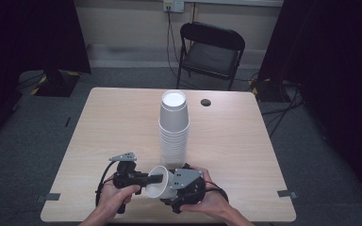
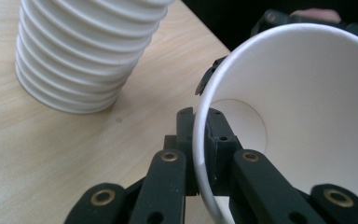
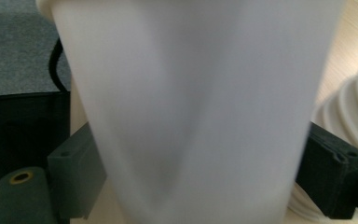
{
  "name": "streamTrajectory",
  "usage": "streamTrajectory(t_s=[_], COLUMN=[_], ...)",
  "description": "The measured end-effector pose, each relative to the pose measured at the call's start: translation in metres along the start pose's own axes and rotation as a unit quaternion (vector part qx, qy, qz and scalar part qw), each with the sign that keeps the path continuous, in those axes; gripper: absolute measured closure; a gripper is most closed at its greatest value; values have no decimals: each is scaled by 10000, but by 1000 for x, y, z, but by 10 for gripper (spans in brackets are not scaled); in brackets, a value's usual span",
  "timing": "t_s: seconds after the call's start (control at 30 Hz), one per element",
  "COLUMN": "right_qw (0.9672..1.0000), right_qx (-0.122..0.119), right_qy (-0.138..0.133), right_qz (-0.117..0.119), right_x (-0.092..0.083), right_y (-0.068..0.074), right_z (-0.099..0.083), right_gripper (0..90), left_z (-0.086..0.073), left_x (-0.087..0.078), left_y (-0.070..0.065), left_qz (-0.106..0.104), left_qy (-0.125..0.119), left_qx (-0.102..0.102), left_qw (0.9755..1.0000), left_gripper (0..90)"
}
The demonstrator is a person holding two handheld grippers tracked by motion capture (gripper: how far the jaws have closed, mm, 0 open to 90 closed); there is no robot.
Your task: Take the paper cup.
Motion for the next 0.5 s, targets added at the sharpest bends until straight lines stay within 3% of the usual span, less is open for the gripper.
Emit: streamTrajectory(t_s=[0.37, 0.5], right_qw=[9998, 9996], right_qx=[-117, -22], right_qy=[-169, -259], right_qz=[-89, -68], right_x=[9, 11], right_y=[6, 5], right_z=[7, 5], right_gripper=[120, 118], left_z=[-3, -4], left_x=[5, 6], left_y=[1, 0], left_qz=[201, 280], left_qy=[157, 202], left_qx=[-89, 19], left_qw=[9996, 9994], left_gripper=[860, 860])
Point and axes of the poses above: each handheld gripper's, and its own axes: x roughly forward along the jaws, z roughly out of its top, y roughly to its left, the point moved 4 cm from there along x, roughly forward along the jaws, and after that the axes turned 4 degrees about y, right-handed, at the moved point
